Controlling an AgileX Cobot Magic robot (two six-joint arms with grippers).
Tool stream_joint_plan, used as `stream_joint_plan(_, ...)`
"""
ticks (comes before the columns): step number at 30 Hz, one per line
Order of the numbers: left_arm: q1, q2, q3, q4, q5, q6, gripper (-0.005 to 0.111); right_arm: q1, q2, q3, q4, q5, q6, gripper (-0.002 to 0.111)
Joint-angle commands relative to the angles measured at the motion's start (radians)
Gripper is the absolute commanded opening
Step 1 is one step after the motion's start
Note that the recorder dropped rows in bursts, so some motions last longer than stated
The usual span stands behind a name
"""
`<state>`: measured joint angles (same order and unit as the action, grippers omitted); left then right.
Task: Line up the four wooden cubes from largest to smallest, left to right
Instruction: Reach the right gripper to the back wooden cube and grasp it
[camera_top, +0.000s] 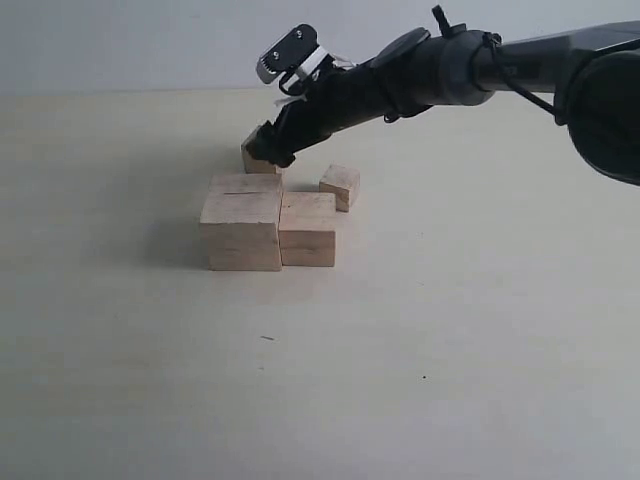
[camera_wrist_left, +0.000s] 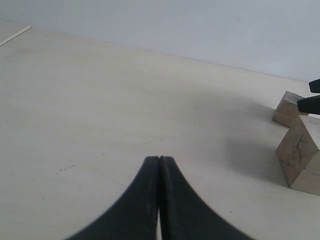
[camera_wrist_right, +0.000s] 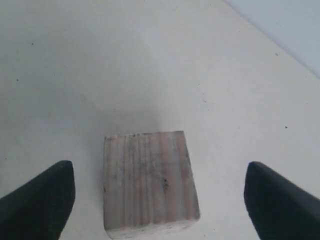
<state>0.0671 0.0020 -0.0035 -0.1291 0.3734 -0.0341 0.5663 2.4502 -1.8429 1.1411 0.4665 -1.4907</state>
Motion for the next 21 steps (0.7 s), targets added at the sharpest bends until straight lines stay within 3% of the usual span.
stream_joint_plan(1,0.003,-0.002,0.004,-0.001,-0.011,0.004,0.0,-0.011,0.016,-0.014,0.01,-0.003,-0.009,0.086)
stream_joint_plan(7,0.003,-0.002,0.004,-0.001,-0.011,0.004,0.0,-0.034,0.03,-0.014,0.012,0.007,-0.009,0.082)
stream_joint_plan(16,0.003,-0.002,0.004,-0.001,-0.011,0.004,0.0,-0.039,0.039,-0.014,0.124,0.084,-0.009,0.038)
stream_joint_plan(21,0.003,-0.002,0.004,-0.001,-0.011,0.004,0.0,-0.039,0.046,-0.014,0.122,0.088,-0.048,0.035)
